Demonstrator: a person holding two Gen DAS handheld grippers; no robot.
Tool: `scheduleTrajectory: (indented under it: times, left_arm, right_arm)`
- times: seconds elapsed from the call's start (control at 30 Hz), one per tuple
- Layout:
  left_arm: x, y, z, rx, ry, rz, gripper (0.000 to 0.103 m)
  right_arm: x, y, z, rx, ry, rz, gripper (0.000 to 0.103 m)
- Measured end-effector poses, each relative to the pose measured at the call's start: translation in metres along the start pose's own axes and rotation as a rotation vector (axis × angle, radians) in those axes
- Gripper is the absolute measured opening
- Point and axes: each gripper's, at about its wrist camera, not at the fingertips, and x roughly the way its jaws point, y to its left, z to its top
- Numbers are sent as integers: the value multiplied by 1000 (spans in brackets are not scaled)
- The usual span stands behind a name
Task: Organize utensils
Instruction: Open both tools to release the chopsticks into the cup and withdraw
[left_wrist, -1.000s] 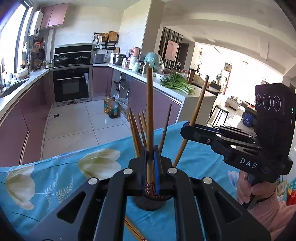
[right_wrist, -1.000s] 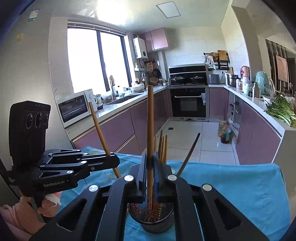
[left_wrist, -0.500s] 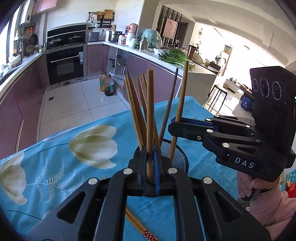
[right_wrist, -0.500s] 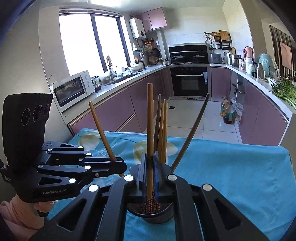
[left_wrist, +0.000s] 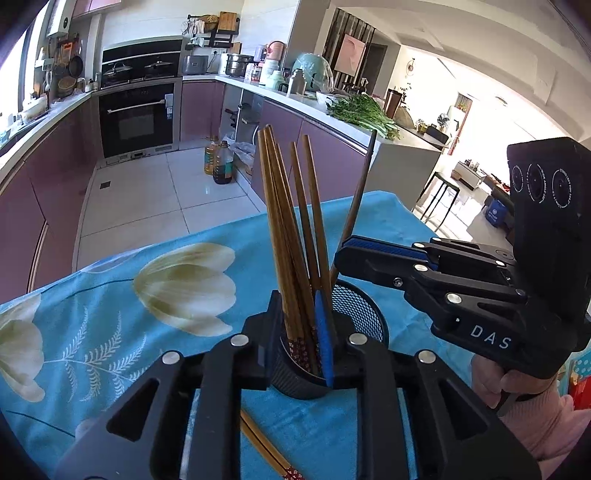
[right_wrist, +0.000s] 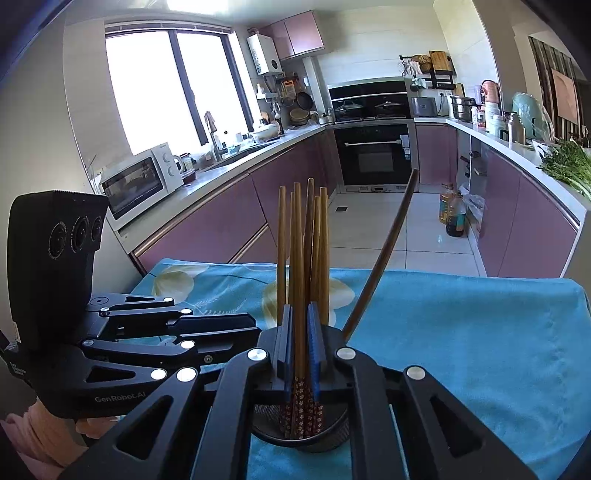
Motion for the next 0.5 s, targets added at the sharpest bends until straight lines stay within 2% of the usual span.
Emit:
scheduleTrajectory:
  times: [0.17, 0.27, 0.4, 0.5]
  left_arm:
    - [-19, -3, -13, 6, -66, 18, 28]
    - [-36, -3, -22, 10, -115, 40, 31]
    - [-60, -3, -39, 21, -170, 80, 43]
    - [-72, 3, -54, 12, -181, 118, 46]
  right_arm:
    - [-8, 4, -5, -3, -9, 20, 10]
    - [-17, 10, -9, -17, -23, 47, 17]
    - [-34, 26, -21, -62, -40, 90, 27]
    - [-45, 37, -33, -98, -43, 122, 29]
